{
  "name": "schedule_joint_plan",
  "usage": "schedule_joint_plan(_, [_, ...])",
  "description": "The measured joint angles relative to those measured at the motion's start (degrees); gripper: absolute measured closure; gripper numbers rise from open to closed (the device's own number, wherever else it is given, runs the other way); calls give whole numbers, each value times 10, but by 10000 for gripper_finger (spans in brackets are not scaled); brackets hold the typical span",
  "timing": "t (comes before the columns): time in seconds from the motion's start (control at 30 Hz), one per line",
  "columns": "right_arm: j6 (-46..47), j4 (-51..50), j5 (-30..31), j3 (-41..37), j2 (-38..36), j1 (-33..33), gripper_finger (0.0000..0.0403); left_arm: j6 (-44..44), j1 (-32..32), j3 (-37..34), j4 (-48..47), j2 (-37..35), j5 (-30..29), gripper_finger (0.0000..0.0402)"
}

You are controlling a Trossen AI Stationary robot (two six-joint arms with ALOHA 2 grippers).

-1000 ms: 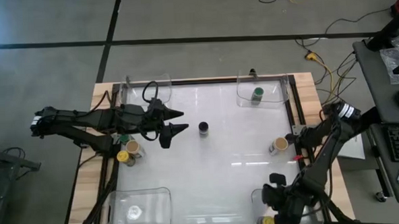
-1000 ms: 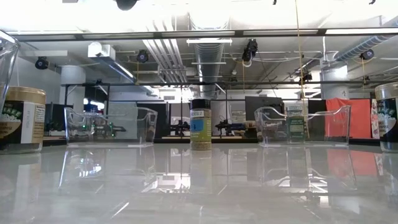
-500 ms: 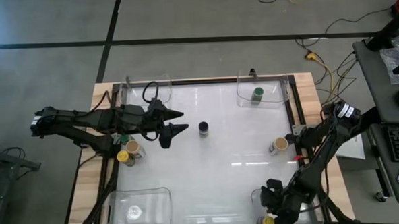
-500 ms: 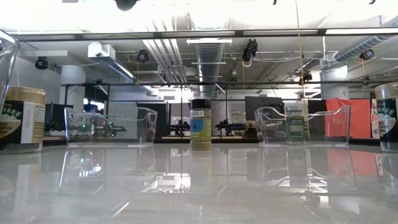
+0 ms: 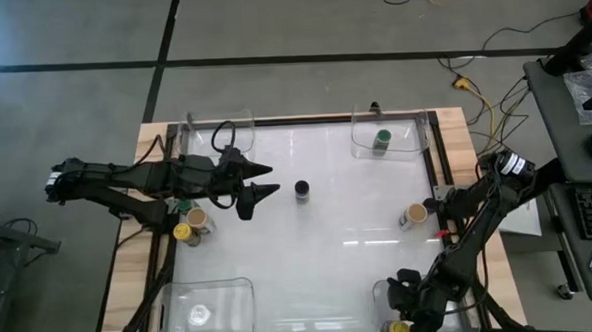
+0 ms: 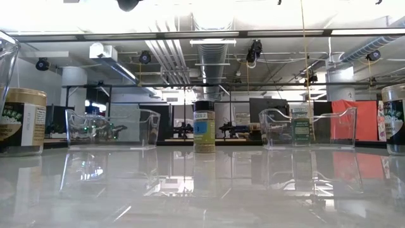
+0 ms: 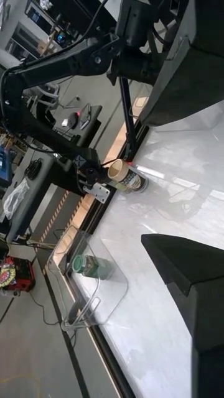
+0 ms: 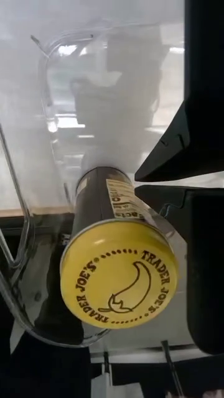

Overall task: Sort spices by type
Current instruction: Put the yellow seasoning bottle into the bottom right transparent bin

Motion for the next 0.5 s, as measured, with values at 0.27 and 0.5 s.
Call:
schedule_joint_plan(0.27, [3, 23, -1, 0, 0, 0, 390, 0, 0, 0, -2, 0, 0, 119])
schedule_joint_plan(0.5, [3, 21, -1, 0, 0, 0, 390, 0, 0, 0, -2, 0, 0, 119])
